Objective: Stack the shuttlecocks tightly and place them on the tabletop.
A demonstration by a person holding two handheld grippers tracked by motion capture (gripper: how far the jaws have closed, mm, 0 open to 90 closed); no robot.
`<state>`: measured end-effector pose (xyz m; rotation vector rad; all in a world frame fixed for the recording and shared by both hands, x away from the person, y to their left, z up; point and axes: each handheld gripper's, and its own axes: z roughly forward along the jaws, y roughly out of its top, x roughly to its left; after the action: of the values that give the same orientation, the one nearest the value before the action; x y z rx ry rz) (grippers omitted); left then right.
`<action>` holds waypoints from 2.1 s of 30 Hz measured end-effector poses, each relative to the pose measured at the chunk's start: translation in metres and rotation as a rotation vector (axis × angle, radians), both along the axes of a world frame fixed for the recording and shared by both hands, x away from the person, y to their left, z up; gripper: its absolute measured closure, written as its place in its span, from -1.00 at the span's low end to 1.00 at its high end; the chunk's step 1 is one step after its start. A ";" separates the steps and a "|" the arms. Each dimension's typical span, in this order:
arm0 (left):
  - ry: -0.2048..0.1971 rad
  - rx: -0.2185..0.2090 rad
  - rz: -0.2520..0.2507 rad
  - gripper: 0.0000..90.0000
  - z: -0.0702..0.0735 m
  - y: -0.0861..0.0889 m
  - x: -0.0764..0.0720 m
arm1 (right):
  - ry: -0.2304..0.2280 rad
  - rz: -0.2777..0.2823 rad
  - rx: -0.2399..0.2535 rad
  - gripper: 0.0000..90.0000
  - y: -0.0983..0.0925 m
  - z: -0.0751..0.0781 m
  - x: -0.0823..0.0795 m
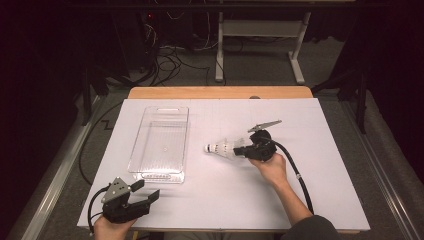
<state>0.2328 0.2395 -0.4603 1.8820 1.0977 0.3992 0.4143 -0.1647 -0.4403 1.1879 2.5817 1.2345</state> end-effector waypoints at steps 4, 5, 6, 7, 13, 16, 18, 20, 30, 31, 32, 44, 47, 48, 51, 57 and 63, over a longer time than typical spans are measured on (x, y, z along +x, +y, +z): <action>0.001 -0.001 0.000 -0.27 0.000 0.000 0.000 | 0.010 0.000 -0.002 1.00 -0.001 0.000 0.000; 0.001 -0.002 0.000 -0.27 0.000 0.000 0.000 | 0.010 0.001 -0.004 1.00 -0.001 0.000 0.000; 0.002 -0.002 0.000 -0.26 0.000 0.000 0.000 | 0.011 0.002 -0.005 1.00 -0.001 0.000 0.000; 0.003 -0.001 -0.001 -0.26 0.000 0.000 0.000 | 0.014 0.002 -0.004 1.00 -0.001 0.000 0.001; 0.002 -0.002 0.001 -0.26 0.000 0.000 0.000 | 0.016 0.001 -0.012 0.99 -0.002 -0.001 0.001; 0.000 -0.001 0.001 -0.26 0.000 0.000 0.000 | 0.019 0.000 -0.020 0.96 -0.002 -0.001 0.000; 0.002 -0.002 0.002 -0.26 0.000 0.000 0.000 | 0.021 0.000 -0.026 0.94 -0.002 -0.001 0.000; 0.001 -0.001 0.002 -0.26 0.000 0.000 0.000 | 0.021 0.000 -0.028 0.92 -0.003 -0.001 0.000; 0.001 -0.002 0.002 -0.26 0.000 0.000 0.000 | 0.024 -0.001 -0.048 0.82 -0.005 0.000 0.000; 0.001 -0.002 0.002 -0.26 0.000 0.000 0.000 | 0.024 -0.002 -0.049 0.82 -0.005 0.000 -0.001; 0.001 -0.002 0.002 -0.26 0.000 0.000 0.000 | 0.024 -0.003 -0.051 0.82 -0.005 0.000 -0.001; 0.001 0.000 0.001 -0.26 0.000 0.000 0.000 | 0.025 0.022 -0.057 1.00 -0.005 0.001 -0.003; 0.001 0.001 0.000 -0.26 0.000 0.000 0.000 | 0.022 0.023 -0.049 1.00 -0.004 0.001 -0.002; 0.001 0.001 0.000 -0.26 0.000 0.000 0.000 | 0.021 0.024 -0.045 1.00 -0.004 0.001 -0.002; 0.001 0.000 0.001 -0.26 0.000 0.000 0.000 | 0.020 0.026 -0.038 1.00 -0.003 0.000 -0.001; 0.003 0.002 -0.001 -0.26 0.000 0.000 0.000 | 0.010 0.036 -0.031 1.00 -0.001 0.001 -0.001; 0.003 0.002 -0.001 -0.26 0.000 0.000 0.000 | 0.009 0.038 -0.024 1.00 0.001 0.001 0.001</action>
<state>0.2326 0.2391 -0.4603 1.8853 1.0987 0.3981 0.4149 -0.1633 -0.4391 1.1483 2.6297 1.2044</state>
